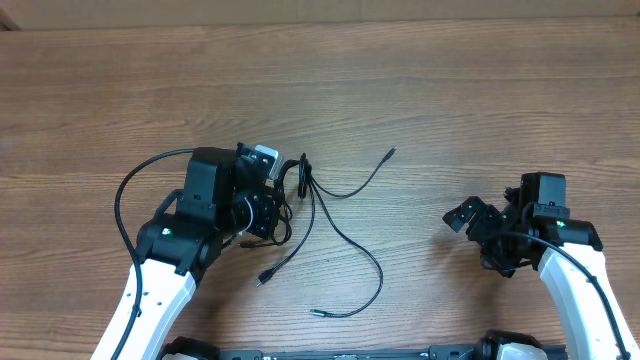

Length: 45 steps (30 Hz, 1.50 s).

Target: Untangle cables

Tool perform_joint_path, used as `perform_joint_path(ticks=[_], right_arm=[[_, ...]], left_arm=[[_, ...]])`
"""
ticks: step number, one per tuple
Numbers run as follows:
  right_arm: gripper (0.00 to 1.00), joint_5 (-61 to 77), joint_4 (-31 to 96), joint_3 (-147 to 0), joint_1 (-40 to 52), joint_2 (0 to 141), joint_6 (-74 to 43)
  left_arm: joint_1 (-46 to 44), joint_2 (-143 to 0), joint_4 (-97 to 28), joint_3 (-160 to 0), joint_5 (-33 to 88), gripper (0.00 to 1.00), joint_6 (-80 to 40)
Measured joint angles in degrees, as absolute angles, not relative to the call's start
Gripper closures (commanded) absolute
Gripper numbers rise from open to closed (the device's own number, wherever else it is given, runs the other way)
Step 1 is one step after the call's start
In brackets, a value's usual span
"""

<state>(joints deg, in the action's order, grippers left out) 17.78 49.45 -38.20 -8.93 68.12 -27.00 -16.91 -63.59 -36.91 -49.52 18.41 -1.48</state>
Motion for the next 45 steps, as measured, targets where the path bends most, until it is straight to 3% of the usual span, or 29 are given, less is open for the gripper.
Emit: perform_joint_path(ticks=[45], right_arm=[[0.0,17.82,49.47,-38.2,-8.93,68.12,-27.0]], left_arm=[[-16.91,-63.59,-37.74,-49.52,19.18,0.96,-1.52]])
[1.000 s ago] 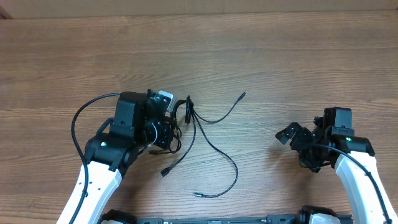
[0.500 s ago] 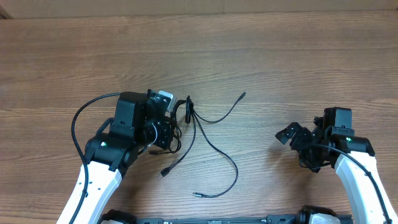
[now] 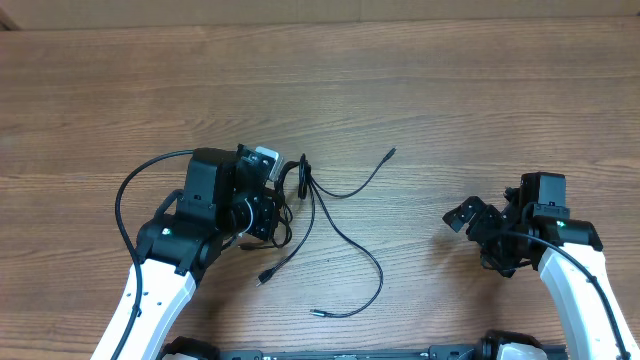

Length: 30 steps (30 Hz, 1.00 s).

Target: Untangle cables

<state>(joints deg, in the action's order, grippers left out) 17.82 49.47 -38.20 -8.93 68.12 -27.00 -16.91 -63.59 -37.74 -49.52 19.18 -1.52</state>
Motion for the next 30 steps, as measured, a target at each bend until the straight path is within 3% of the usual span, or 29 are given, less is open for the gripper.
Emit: perform_joint_path(ticks=[16,30], right_arm=[[0.0,17.78,49.34,-38.2,-8.93,68.12,-26.98],[0.0,17.8,49.34,-38.2,-8.93,68.12,-27.0]], left_arm=[[-16.91,-63.59,-24.53,-49.47,32.99,0.96,-7.14],[-16.91,-63.59,-22.63,-49.47,36.34,0.96,-9.56]])
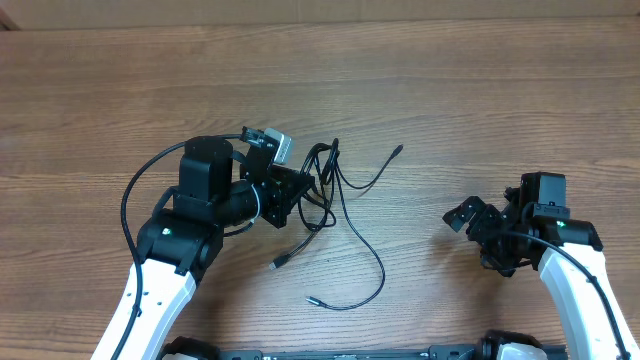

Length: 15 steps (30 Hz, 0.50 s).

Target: Untangle cables

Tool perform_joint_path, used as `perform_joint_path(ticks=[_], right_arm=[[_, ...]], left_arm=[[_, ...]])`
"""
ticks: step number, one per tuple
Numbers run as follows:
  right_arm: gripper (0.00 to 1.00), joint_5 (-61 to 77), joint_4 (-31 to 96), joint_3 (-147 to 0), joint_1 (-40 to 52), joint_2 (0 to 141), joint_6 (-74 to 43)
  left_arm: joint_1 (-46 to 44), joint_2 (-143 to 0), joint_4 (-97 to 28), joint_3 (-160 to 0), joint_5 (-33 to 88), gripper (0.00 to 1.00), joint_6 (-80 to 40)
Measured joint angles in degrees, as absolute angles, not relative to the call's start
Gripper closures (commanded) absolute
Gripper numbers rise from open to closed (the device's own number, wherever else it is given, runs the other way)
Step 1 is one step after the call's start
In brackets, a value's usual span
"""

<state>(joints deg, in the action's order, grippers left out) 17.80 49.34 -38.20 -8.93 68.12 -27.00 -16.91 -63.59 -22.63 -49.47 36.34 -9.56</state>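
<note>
A tangle of thin black cables [330,170] lies at the table's middle. Its knotted part sits at the fingertips of my left gripper [303,190], which is shut on it. Loose strands run out from there: one plug end [399,150] points to the far right, another [277,264] lies toward the front, and a long loop ends in a plug [313,299] near the front edge. My right gripper [468,238] rests far to the right, apart from the cables, open with nothing in it.
The wooden table [480,100] carries nothing else. The left arm's own black lead [130,190] arcs out at its left side.
My left gripper has swung to the right and turned, and the knot of cables has shifted right with it. The loose ends have slid a little right. The right arm has not moved.
At both earlier moments my left gripper sat over the knot at the left of the tangle and nothing moved. Now the gripper has shifted right with the knot in its fingers, dragging the strands along. The right arm stayed still throughout.
</note>
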Motion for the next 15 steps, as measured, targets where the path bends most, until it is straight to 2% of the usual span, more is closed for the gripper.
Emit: perform_joint_path(ticks=[15], right_arm=[[0.0,17.8,49.34,-38.2,-8.93,68.12,-26.98]], left_arm=[[-16.91,-63.59,-22.7,-49.47,36.47,0.96,-10.2]])
